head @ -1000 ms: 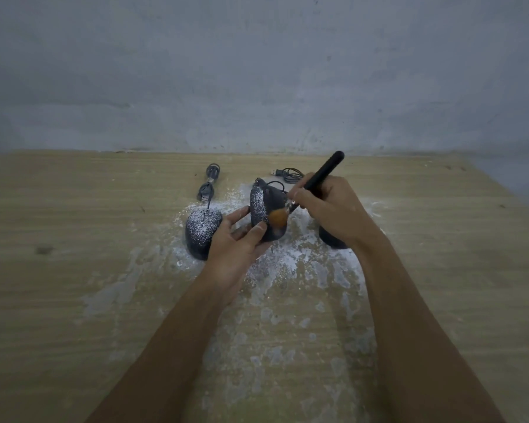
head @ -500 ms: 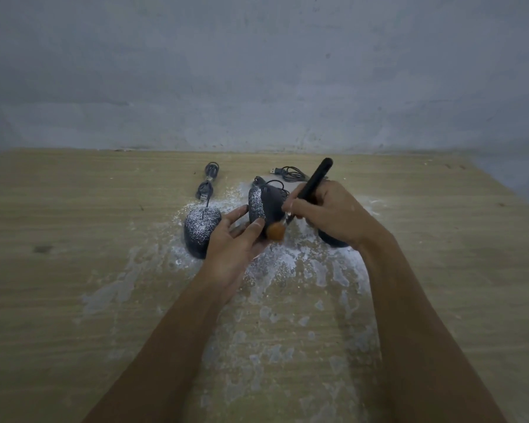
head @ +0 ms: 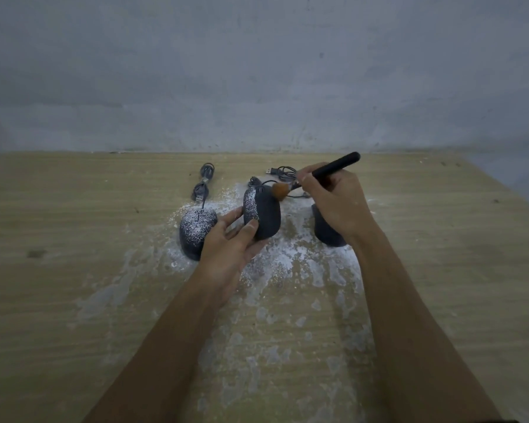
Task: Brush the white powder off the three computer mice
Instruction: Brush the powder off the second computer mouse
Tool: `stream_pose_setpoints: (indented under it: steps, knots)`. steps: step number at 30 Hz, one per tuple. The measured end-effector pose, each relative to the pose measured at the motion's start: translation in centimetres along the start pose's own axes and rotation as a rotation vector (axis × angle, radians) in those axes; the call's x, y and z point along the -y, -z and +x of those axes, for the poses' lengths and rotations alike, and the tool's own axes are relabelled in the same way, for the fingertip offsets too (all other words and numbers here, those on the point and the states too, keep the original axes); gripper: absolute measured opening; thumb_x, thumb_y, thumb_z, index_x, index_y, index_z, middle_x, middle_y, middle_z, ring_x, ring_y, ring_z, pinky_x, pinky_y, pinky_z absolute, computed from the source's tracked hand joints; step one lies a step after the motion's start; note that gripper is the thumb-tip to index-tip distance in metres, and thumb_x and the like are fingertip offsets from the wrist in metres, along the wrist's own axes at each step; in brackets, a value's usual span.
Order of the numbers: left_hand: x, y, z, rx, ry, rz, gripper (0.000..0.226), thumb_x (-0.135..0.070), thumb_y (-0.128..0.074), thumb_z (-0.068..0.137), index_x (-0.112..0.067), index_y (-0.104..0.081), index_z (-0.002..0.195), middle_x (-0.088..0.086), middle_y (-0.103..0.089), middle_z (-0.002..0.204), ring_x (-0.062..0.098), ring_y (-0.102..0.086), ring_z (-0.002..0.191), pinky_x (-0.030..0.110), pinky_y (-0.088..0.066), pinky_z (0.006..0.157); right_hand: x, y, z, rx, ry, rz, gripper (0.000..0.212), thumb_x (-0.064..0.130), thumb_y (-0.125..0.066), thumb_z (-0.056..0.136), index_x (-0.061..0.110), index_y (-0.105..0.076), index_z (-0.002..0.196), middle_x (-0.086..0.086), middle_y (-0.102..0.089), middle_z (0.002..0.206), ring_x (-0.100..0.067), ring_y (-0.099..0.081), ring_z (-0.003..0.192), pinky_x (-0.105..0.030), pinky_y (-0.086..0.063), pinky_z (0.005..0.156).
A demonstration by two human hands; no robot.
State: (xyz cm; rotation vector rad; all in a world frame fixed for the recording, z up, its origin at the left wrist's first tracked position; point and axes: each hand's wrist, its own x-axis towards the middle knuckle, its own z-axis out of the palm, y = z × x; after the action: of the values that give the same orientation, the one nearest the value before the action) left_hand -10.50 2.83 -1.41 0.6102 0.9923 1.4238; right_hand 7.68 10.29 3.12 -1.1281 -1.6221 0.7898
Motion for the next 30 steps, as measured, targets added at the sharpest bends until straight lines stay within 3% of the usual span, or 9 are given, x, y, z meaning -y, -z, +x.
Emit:
stream_pose_setpoints:
  steps: [4,8,11,14,17,19,22,27,30]
  knots:
    - [0.0,-0.4,-0.3,0.006,0.019,-0.025,0.037,0.002,-0.053,0.098,-0.012,-0.047,0.131,0.020,-0.066,0.124,0.028,-0.071,0.107,0.034,-0.060,0.085,-0.3,0.1,-0.4,0.179,-0.095,0.052,0.013,0.031,-0.071,0.091,0.021,-0.074,0.082,-0.015,-0.057,0.065,-0.022,-0.046,0.057,-0.036,-0.039,0.054]
    - [-0.1,-0.5,-0.3,-0.006,0.034,-0.039,0.036,0.001,-0.052,0.098,-0.009,-0.047,0.133,0.021,-0.065,0.126,0.028,-0.069,0.109,0.033,-0.061,0.083,-0.4,0.0,0.1,-0.046,-0.050,0.044,0.011,0.028,-0.068,0.098,0.024,-0.073,0.089,-0.029,-0.064,0.077,-0.027,-0.052,0.063,-0.040,-0.041,0.059]
    - [-0.1,-0.4,-0.3,-0.005,0.050,-0.050,0.045,0.001,-0.052,0.098,-0.006,-0.043,0.142,0.020,-0.067,0.123,0.026,-0.071,0.105,0.031,-0.062,0.079,-0.7,-0.1,0.0,0.061,-0.076,0.086,0.014,0.030,-0.071,0.095,0.018,-0.075,0.090,-0.017,-0.057,0.069,-0.026,-0.045,0.058,-0.040,-0.038,0.057]
    - [0.0,-0.3,-0.3,0.007,0.064,-0.094,0.046,0.002,-0.050,0.099,-0.003,-0.042,0.144,0.020,-0.068,0.118,0.021,-0.075,0.093,0.030,-0.062,0.075,-1.0,-0.6,0.1,-0.131,-0.050,-0.031,0.013,0.030,-0.068,0.098,0.020,-0.075,0.093,-0.007,-0.069,0.074,-0.026,-0.061,0.063,-0.044,-0.051,0.059]
    - [-0.1,-0.2,-0.2,0.030,0.084,-0.136,0.045,0.001,-0.049,0.099,0.000,-0.042,0.143,0.021,-0.067,0.121,0.023,-0.075,0.096,0.031,-0.062,0.078,-1.0,-0.6,0.4,-0.217,0.014,0.001,0.013,0.026,-0.068,0.098,0.033,-0.071,0.088,0.009,-0.071,0.077,-0.006,-0.065,0.071,-0.031,-0.054,0.065]
    - [-0.3,-0.2,-0.2,0.050,0.090,-0.157,0.041,0.000,-0.049,0.099,0.001,-0.046,0.140,0.019,-0.069,0.121,0.024,-0.074,0.099,0.032,-0.062,0.080,-1.0,-0.8,0.3,-0.185,0.053,-0.040,0.013,0.026,-0.068,0.098,0.035,-0.070,0.088,0.014,-0.069,0.074,-0.002,-0.062,0.065,-0.019,-0.049,0.059]
    - [-0.4,-0.3,-0.3,0.064,0.094,-0.174,0.037,-0.001,-0.049,0.099,0.001,-0.050,0.135,0.019,-0.068,0.121,0.023,-0.075,0.097,0.031,-0.062,0.078,-1.1,-0.6,-0.1,-0.086,0.025,-0.008,0.014,0.024,-0.067,0.098,0.028,-0.070,0.085,0.007,-0.057,0.056,-0.012,-0.048,0.046,-0.028,-0.039,0.045]
    - [-0.4,-0.4,-0.3,0.059,0.107,-0.197,0.033,-0.001,-0.049,0.098,0.003,-0.054,0.131,0.022,-0.066,0.126,0.023,-0.074,0.098,0.029,-0.062,0.075,-1.1,0.3,0.2,-0.123,-0.024,0.096,0.017,0.025,-0.067,0.097,0.027,-0.069,0.080,-0.003,-0.055,0.060,-0.019,-0.048,0.054,-0.038,-0.039,0.052]
    - [-0.3,-0.5,-0.3,0.061,0.120,-0.214,0.034,-0.002,-0.050,0.097,0.002,-0.054,0.131,0.022,-0.065,0.128,0.024,-0.073,0.101,0.029,-0.061,0.076,-1.5,0.6,0.0,0.042,-0.062,0.108,0.015,0.025,-0.069,0.095,0.018,-0.071,0.083,0.000,-0.053,0.058,-0.015,-0.045,0.049,-0.030,-0.038,0.048]
